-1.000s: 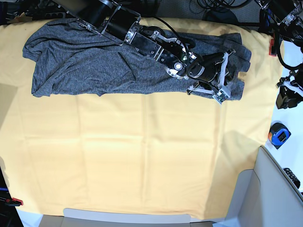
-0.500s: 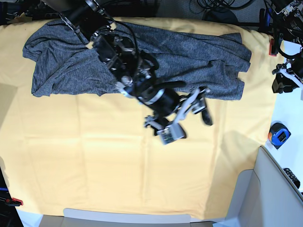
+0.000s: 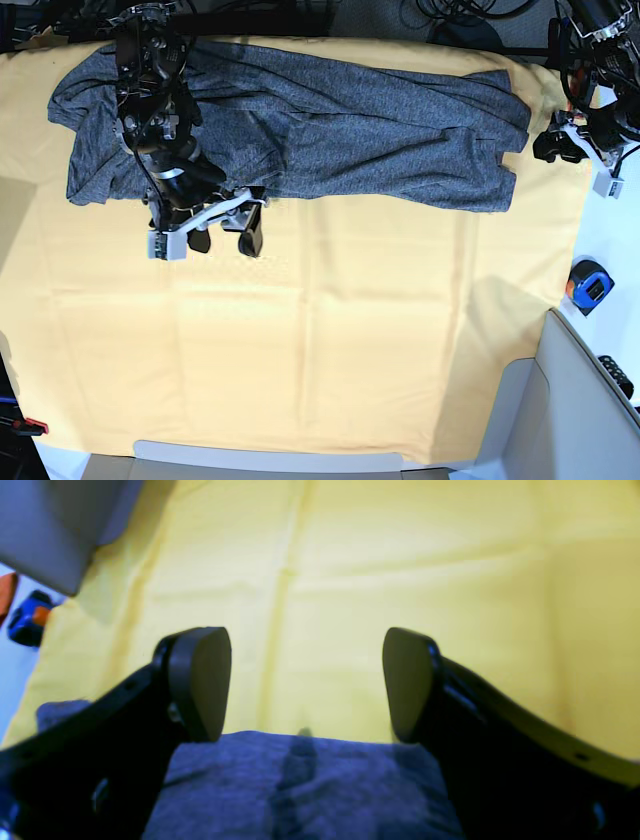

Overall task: Fold the T-shirt properly
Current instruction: 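Release the sleeve and grasp both ends of the folded strip, then lift the strip end with the left gripper and fold it toward the right gripper, then lay the folded end down with the left gripper onto the strip, then push the folded end further toward the right gripper with the left gripper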

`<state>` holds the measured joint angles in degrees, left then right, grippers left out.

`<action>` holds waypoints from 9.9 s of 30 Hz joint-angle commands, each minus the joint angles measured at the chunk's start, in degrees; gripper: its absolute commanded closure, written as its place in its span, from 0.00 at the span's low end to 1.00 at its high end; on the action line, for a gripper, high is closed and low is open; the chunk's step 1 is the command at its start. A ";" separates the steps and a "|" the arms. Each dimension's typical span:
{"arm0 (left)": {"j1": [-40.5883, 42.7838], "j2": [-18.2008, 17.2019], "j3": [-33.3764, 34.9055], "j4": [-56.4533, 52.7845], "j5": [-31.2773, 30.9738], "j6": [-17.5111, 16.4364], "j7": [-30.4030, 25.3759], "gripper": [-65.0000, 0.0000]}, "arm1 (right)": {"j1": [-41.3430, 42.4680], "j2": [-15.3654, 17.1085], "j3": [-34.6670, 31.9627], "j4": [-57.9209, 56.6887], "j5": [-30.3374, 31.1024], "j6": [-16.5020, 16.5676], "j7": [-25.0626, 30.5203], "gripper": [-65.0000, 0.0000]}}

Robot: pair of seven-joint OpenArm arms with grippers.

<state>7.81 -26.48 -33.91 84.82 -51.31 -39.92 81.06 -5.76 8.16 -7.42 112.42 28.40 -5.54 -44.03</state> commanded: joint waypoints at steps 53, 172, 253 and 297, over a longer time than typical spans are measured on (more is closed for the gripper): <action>-1.97 2.26 18.83 -9.78 -13.97 -0.08 -1.06 0.64 | -10.11 3.57 15.55 -1.34 -0.14 0.93 1.53 0.28; -17.09 27.40 58.31 1.47 -13.61 11.75 -4.00 0.78 | -19.08 3.05 42.19 -3.01 -0.14 0.93 1.44 0.28; -7.24 14.22 76.59 19.67 24.89 20.62 -23.34 1.00 | -18.72 3.13 40.52 -6.18 -0.14 0.93 1.44 0.28; -9.09 16.50 79.49 18.96 26.91 28.01 -21.85 1.00 | -16.88 3.05 37.71 -8.64 -0.14 0.93 1.44 0.28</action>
<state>-0.21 -10.13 45.82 102.76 -24.38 -12.12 60.82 -22.85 10.41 30.06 102.67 28.45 -4.73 -43.90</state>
